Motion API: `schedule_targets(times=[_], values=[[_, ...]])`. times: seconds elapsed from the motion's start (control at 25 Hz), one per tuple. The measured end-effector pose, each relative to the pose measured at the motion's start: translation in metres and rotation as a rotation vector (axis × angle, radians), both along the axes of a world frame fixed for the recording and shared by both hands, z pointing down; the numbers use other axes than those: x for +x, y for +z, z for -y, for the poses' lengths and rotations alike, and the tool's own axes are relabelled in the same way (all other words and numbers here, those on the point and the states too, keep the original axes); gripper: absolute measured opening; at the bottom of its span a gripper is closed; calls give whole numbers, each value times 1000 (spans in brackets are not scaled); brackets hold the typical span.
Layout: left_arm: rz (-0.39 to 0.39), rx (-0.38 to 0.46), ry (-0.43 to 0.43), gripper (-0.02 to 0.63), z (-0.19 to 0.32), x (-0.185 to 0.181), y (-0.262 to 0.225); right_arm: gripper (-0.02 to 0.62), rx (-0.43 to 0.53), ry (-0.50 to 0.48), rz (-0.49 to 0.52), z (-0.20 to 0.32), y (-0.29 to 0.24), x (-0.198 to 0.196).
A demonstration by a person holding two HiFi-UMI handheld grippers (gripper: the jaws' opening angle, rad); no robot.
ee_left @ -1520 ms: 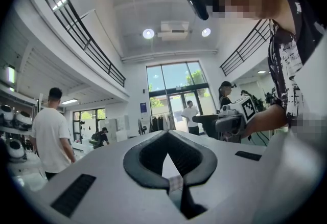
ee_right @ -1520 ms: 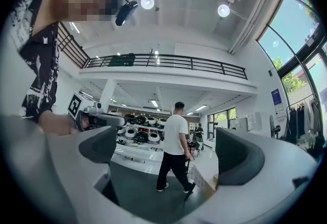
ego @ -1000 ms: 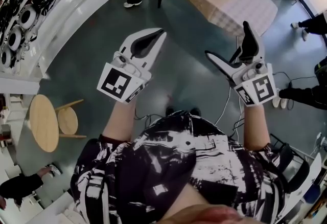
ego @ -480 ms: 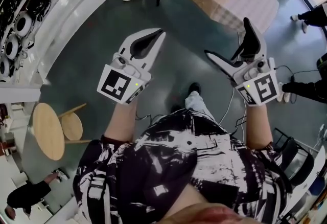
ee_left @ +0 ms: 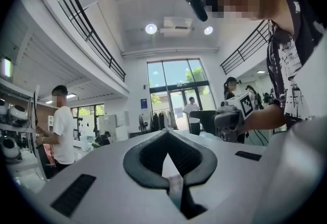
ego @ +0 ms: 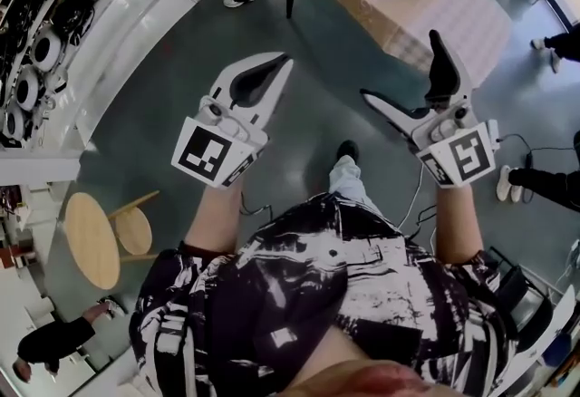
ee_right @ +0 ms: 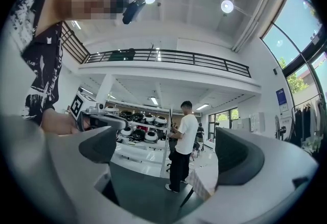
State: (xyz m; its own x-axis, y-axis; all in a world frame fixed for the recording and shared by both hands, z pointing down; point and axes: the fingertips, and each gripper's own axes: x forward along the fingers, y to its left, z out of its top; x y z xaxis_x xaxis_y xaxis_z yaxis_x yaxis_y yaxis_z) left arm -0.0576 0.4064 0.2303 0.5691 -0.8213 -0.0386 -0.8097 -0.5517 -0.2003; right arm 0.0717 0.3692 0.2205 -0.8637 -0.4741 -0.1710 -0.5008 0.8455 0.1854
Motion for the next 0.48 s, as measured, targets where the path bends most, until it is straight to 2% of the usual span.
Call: schedule_targets(times=[0.48], values=[[1, 6, 13, 0, 244, 41, -2, 575, -17, -33, -39, 234, 6, 28]])
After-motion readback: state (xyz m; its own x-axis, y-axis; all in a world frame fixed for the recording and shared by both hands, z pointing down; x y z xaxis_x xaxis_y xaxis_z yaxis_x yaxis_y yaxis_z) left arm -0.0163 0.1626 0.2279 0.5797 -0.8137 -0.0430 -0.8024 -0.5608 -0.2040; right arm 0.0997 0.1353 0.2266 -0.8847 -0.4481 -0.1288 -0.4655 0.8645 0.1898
